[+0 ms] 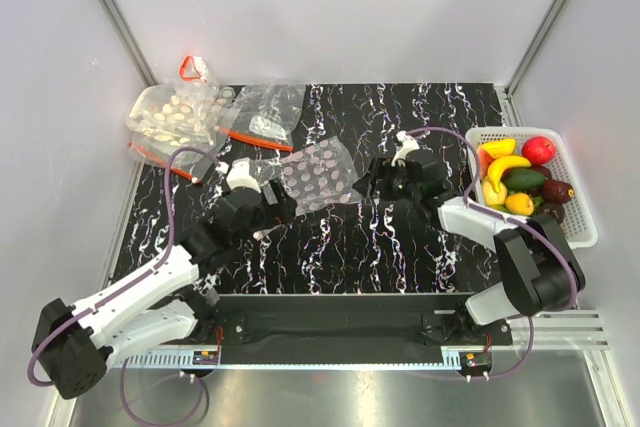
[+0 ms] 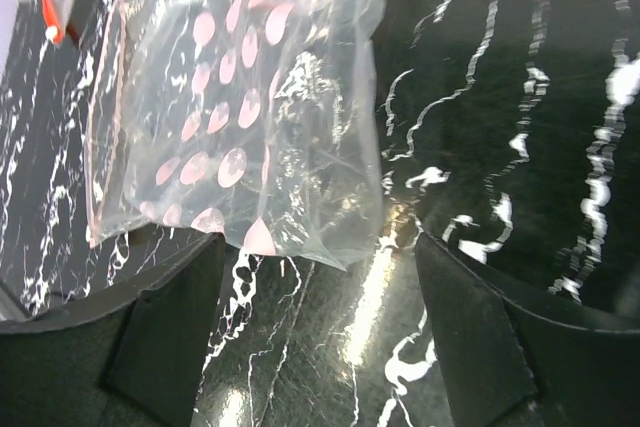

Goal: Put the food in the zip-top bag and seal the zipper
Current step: Adjust the zipper food storage bag at the center of the board.

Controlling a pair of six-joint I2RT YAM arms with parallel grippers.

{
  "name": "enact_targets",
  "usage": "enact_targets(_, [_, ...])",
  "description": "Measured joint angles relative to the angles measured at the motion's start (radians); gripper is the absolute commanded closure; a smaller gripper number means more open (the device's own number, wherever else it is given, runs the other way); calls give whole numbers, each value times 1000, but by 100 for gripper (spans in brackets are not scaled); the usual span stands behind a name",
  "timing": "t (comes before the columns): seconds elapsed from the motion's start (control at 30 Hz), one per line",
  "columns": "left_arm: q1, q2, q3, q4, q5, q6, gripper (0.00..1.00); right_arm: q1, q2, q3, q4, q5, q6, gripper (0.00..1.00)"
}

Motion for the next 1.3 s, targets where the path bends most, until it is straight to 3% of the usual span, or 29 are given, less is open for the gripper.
enact_targets(0.13, [59,-30,-42,-26,-6,-2,1,22,73,50,-18,-20,-7,32])
enact_targets(0.23, [152,-26,-51,-39,19,-4,1,26,123,76,-25,-30,-6,47])
enact_targets(0.4, [229,-14,-63,-41,54,-3,1,26,170,100,-60,-35,-10,100])
enact_targets(0.6, [229,-24,-66,-48,55,28,1,21,204,221,-178,26,-37,100])
enact_targets(0.87, [229,-35,-75,-50,51,72,1,12,295,585,-362,143,-120,100])
enact_targets(1.0, [229,-27,-75,-53,52,103,1,11,304,661,-407,223,-149,100])
enact_targets(1.03, [229,-27,-75,-52,54,109,1,9,313,687,-428,247,-154,87])
enact_targets(1.07, [229,-27,-75,-50,56,117,1,8,329,721,-453,269,-158,64])
enact_targets(1.1, [229,-27,-75,-47,59,122,1,5,346,756,-475,291,-157,17])
enact_targets(1.13, [229,-27,-75,-45,61,127,1,3,364,795,-506,308,-157,9])
enact_targets(1.2, [229,-27,-75,-44,63,137,1,-2,378,840,-536,325,-169,5])
enact_targets(1.23, [229,-27,-75,-45,63,139,1,-3,372,840,-541,326,-169,8])
enact_targets(1.3, [229,-27,-75,-43,62,143,1,-3,339,797,-520,311,-172,27])
